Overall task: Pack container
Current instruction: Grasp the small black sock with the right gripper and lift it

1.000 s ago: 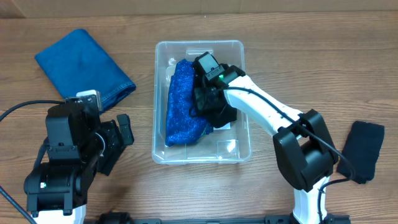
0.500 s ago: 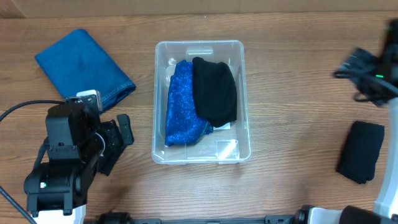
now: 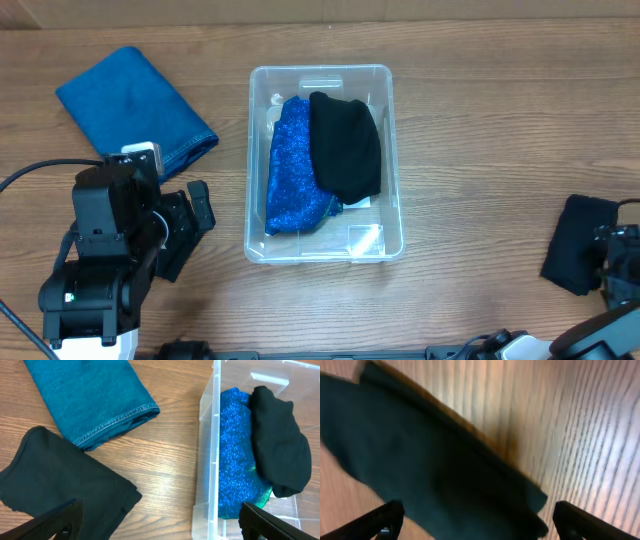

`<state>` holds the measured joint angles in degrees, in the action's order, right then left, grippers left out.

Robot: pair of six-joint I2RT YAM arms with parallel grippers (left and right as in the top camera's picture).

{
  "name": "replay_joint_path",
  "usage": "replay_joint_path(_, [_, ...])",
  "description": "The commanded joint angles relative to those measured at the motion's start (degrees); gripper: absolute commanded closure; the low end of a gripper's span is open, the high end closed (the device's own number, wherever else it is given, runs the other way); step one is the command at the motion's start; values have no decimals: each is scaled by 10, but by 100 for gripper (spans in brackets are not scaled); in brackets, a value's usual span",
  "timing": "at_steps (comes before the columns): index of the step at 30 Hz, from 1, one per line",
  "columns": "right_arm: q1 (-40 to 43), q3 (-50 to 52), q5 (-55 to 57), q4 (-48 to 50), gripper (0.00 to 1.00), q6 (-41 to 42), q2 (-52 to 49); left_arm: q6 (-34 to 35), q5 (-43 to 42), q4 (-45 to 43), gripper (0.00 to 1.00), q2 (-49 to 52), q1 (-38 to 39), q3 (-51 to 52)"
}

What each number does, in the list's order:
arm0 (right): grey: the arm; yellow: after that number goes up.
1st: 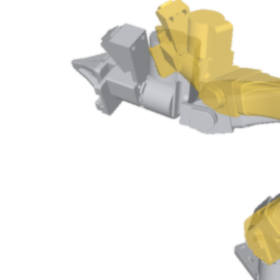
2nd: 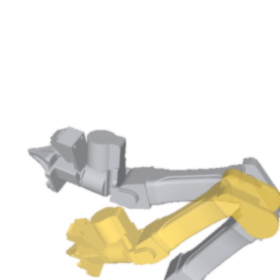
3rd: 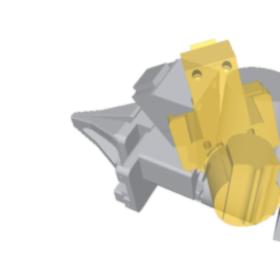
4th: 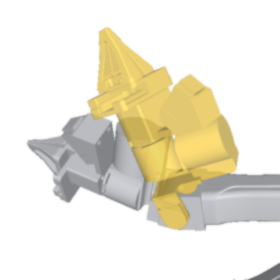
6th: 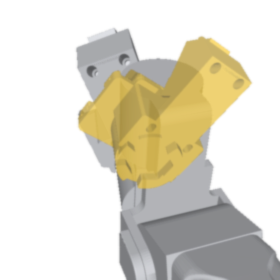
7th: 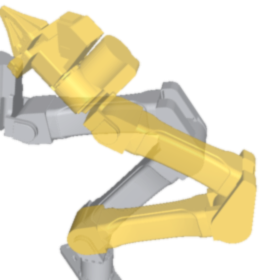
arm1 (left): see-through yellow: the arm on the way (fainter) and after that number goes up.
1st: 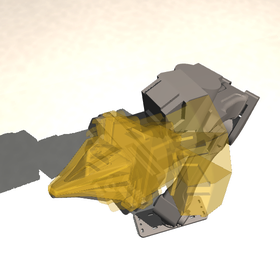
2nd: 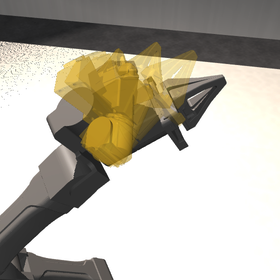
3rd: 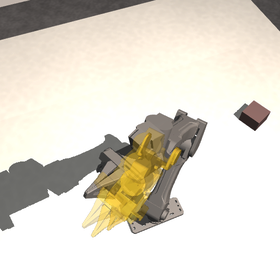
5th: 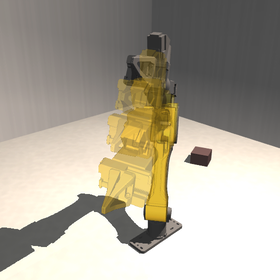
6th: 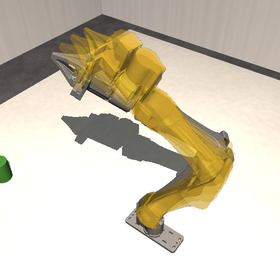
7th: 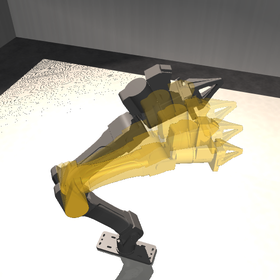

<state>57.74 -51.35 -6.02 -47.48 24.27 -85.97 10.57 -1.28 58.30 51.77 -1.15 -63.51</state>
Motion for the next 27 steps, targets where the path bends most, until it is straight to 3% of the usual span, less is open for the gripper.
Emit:
replay_joint_path(1, [1, 51, -20, 60, 0, -33, 5, 4, 2, -3, 0, 0, 0, -13])
replay_joint_path(13, [1, 71, -27, 141, 0, -56, -49, 4, 2, 1, 0, 0, 0, -13])
replay_joint_path(18, [1, 71, -116, 166, 2, -83, -109, 4, 2, 2, 0, 0, 0, -13])
replay_joint_path(22, [1, 71, -158, 166, 39, -82, -109, 4, 2, 1, 0, 0, 0, -13])
replay_joint_path(27, [1, 71, -181, 166, 76, -82, -109, 4, 2, 2, 0, 0, 0, -13])
